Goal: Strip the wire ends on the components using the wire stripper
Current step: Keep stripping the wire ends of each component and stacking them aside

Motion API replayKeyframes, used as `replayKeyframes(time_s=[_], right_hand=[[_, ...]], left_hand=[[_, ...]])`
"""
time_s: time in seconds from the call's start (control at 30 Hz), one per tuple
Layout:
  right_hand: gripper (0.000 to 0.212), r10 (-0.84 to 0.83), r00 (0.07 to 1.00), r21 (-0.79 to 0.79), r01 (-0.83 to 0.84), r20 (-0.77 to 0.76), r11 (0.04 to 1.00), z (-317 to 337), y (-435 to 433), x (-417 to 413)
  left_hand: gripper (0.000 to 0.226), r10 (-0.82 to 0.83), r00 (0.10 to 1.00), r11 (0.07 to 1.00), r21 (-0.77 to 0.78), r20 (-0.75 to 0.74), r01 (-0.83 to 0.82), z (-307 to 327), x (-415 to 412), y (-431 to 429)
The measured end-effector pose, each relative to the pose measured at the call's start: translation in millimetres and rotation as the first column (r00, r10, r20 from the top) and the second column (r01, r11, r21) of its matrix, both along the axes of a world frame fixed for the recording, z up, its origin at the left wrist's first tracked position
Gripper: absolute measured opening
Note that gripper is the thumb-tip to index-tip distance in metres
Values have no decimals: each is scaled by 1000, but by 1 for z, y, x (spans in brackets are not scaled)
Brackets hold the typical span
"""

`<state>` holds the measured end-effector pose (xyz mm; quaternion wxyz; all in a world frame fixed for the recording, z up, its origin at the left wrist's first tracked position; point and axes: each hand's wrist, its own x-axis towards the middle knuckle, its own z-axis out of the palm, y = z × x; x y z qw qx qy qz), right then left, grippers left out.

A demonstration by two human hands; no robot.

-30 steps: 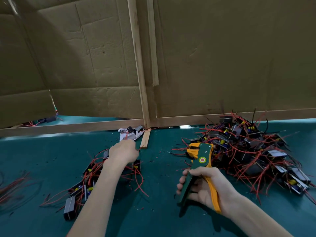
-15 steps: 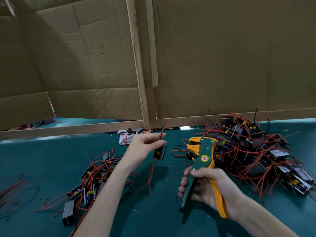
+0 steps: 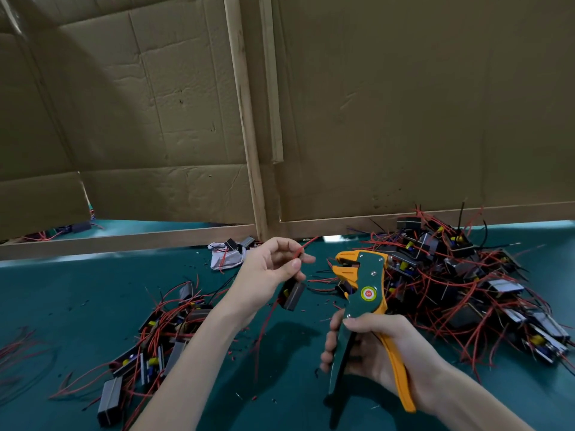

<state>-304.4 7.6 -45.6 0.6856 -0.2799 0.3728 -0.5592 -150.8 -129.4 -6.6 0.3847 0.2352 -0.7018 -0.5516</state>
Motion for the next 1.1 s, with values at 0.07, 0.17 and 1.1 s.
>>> replayKeyframes(time_s=[0.07,0.17,1.1], right_hand=[[18,23,1000,-7,-23,-7,1000,0,-1,-2],[24,75,997,-27,-76,-35,997,-2,-1,-4],[35,36,957,-86,-64,-287,994,4,10,5]], left_hand=[[14,2,1000,1000,11,20,-2,-2,2,2],[8,39,999,999,26,32,-40,0,2,4],[14,-70,994,993,104,82,61,6,-2,14]])
